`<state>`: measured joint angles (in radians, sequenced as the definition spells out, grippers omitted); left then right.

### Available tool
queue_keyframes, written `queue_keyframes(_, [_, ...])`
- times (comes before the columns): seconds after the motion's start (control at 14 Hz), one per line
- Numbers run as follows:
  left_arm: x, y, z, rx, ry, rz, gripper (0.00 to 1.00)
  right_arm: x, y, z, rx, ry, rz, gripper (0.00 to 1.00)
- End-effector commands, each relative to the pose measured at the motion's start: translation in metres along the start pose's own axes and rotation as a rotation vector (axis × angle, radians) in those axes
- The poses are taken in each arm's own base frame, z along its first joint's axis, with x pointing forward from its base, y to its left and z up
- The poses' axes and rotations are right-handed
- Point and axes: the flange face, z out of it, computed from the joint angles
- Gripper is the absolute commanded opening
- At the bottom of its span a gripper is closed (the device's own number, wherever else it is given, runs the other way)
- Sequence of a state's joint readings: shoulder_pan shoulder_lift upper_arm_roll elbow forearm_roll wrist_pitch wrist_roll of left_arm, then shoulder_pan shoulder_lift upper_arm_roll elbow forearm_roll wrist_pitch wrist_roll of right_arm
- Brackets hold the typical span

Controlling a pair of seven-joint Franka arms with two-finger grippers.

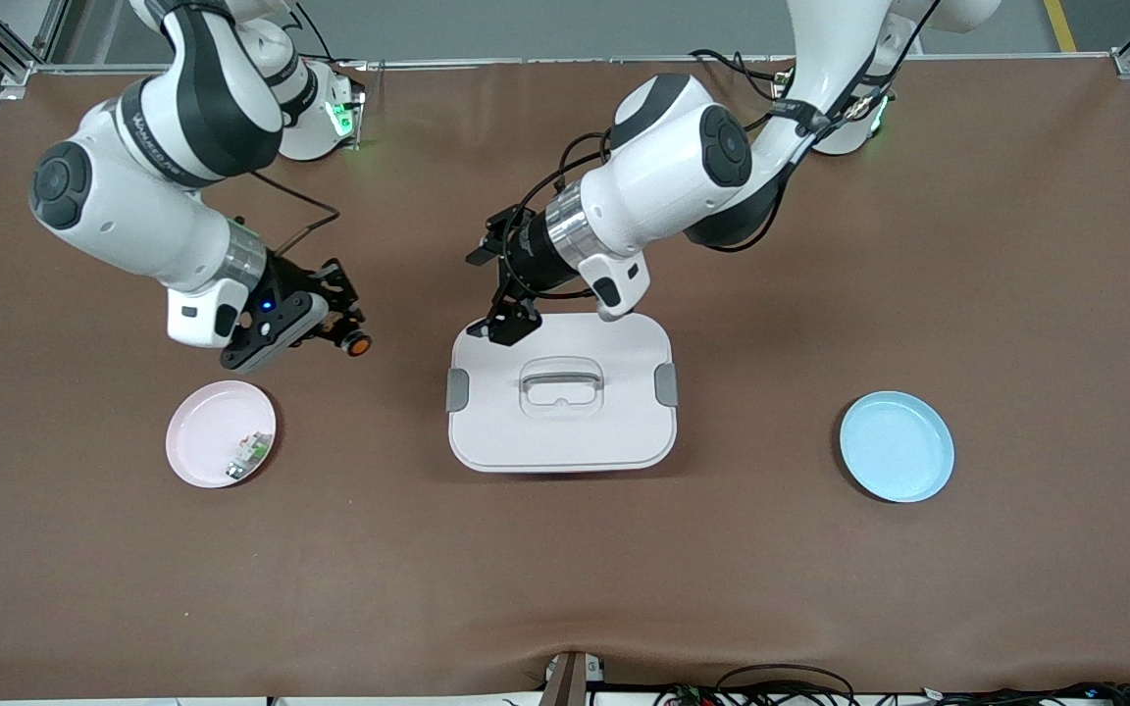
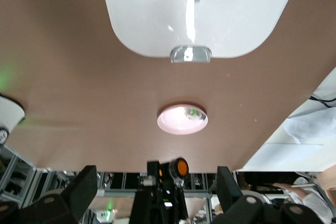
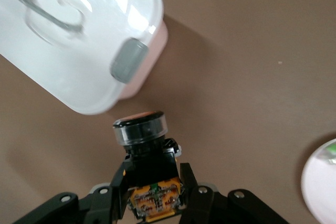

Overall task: Transfer orange switch to right arm and place
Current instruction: 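Open the left gripper and pull the switch away with the right gripper, then move the switch over the white plate while the left gripper withdraws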

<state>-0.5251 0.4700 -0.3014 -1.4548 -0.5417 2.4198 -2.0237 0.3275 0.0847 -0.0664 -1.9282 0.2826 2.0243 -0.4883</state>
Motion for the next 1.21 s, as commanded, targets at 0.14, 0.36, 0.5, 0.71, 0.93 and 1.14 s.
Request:
queue_keyframes(0.14, [0.059, -0.025, -0.003, -0.005, 0.236, 0.178, 1.00, -0.015, 0.042, 0.000, -0.116, -0.094, -0.223, 0.00])
queue_keyframes(0.36, [0.105, -0.022, -0.004, 0.002, 0.362, 0.285, 1.00, -0.025, 0.071, 0.001, -0.154, -0.135, -0.347, 0.00])
queue_keyframes(0.5, [0.143, -0.008, -0.012, 0.001, 0.446, 0.322, 1.00, -0.032, 0.095, 0.004, -0.187, -0.148, -0.424, 0.00])
queue_keyframes(0.71, [0.194, -0.001, -0.023, 0.033, 0.566, 0.425, 1.00, -0.045, 0.141, 0.014, -0.205, -0.143, -0.539, 0.00])
queue_keyframes(0.93, [0.257, 0.026, -0.056, 0.077, 0.687, 0.595, 1.00, -0.062, 0.186, 0.034, -0.226, -0.143, -0.672, 0.00])
queue_keyframes(1.14, [0.309, 0.056, -0.098, 0.115, 0.733, 0.736, 1.00, -0.084, 0.212, 0.056, -0.262, -0.134, -0.732, 0.00])
